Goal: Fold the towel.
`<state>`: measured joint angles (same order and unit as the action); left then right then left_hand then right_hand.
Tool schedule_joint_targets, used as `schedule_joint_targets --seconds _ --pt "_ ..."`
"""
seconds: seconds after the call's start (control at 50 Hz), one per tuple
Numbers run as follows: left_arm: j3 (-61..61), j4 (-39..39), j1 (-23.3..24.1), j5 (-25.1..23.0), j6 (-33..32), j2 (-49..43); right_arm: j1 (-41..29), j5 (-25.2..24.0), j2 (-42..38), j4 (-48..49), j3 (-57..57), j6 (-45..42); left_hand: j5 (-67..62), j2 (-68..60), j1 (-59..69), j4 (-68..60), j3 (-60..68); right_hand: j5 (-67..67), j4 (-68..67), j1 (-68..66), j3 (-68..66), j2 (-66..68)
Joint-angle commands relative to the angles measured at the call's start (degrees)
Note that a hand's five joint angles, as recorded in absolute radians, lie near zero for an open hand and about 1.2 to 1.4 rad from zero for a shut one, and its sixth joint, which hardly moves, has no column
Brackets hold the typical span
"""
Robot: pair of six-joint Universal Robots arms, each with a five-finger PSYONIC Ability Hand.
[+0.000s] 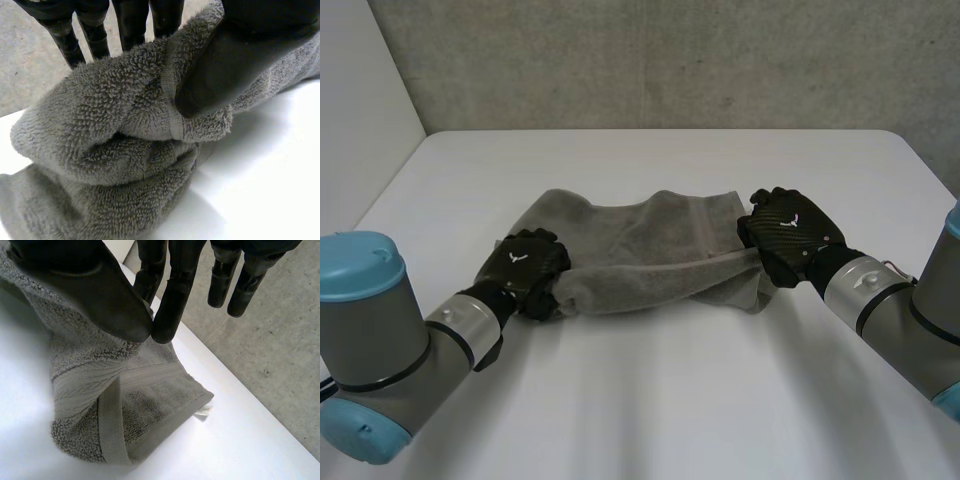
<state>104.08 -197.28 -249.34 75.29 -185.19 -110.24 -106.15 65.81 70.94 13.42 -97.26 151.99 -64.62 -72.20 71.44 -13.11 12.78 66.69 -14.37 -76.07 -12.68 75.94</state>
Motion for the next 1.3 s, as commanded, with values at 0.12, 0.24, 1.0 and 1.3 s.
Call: schedule_joint_targets --seconds 0.12,0.24,1.0,1.3 --pt "-2.47 0.05 -1.67 -0.58 0.27 7.13 -0.20 -0.33 4.72 -1.37 1.63 0.59 -5.38 -7.80 8.56 3.11 -2.78 3.31 4.37 -3.93 2.68 4.06" --pt "-9.58 3.64 -0.97 -2.68 0.18 12.50 -0.11 -0.42 10.25 -4.79 4.78 2.33 -5.38 -7.80 8.56 3.11 -2.78 3.31 4.37 -3.93 2.68 4.06" --pt "-27.89 15.61 -8.09 -9.11 -7.39 -10.28 -1.52 0.28 3.15 -6.74 7.53 2.79 57.65 55.24 -54.47 3.11 -2.78 3.31 4.37 -3.93 2.68 4.06" --pt "-16.12 14.47 0.07 4.59 5.02 6.61 -1.69 0.37 3.15 -6.56 6.12 2.61 62.05 59.63 -58.87 3.11 -2.78 3.31 4.37 -3.93 2.68 4.06"
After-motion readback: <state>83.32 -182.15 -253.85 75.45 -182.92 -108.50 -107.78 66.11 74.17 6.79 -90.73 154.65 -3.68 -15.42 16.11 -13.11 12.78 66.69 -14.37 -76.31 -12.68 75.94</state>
